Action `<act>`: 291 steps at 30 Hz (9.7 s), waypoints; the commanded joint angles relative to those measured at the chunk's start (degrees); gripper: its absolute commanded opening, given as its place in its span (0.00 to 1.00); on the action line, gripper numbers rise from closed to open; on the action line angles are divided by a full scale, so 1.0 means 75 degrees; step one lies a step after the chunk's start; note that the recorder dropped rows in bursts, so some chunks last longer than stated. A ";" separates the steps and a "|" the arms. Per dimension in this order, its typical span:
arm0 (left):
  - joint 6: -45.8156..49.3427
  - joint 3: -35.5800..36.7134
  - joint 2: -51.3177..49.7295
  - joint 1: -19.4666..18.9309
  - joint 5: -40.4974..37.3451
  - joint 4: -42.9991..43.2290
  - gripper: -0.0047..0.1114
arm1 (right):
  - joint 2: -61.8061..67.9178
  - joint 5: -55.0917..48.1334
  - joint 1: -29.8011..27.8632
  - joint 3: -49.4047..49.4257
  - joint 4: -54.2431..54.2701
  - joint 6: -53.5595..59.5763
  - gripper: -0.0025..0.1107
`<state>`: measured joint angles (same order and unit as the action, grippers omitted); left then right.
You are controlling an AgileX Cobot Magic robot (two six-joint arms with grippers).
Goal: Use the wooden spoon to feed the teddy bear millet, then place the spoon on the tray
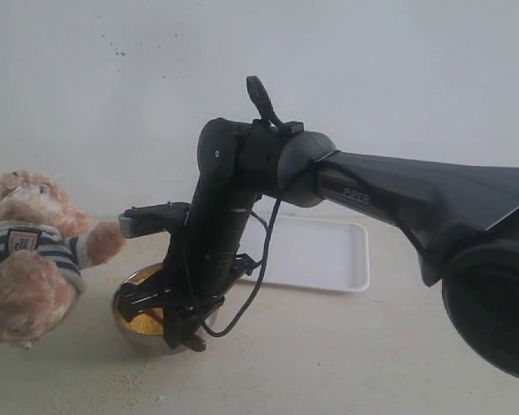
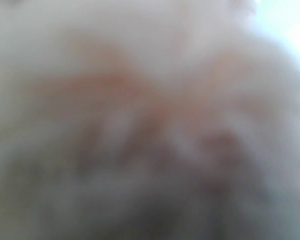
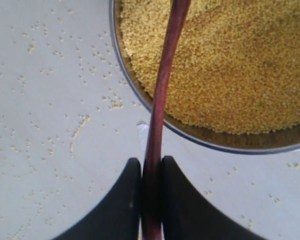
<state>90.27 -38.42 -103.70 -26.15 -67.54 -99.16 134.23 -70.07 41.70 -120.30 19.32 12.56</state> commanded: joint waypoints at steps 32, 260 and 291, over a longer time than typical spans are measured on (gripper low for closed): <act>0.0062 -0.0030 -0.0009 -0.0013 -0.0324 -0.0105 0.08 | -0.0278 0.0014 -0.0609 -0.0042 0.0146 -0.0385 0.02; -0.1124 0.0443 -0.0763 -0.0593 -0.0324 0.1426 0.08 | 0.0101 0.2070 -0.0236 0.1160 0.6216 0.3141 0.02; -0.1120 0.0443 -0.0763 -0.0593 -0.0324 0.1371 0.08 | -0.0840 0.2125 0.0551 0.0905 0.1293 0.2144 0.02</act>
<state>82.05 -35.19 -109.64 -30.68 -67.69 -87.93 129.75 -53.07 45.70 -113.26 33.56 32.14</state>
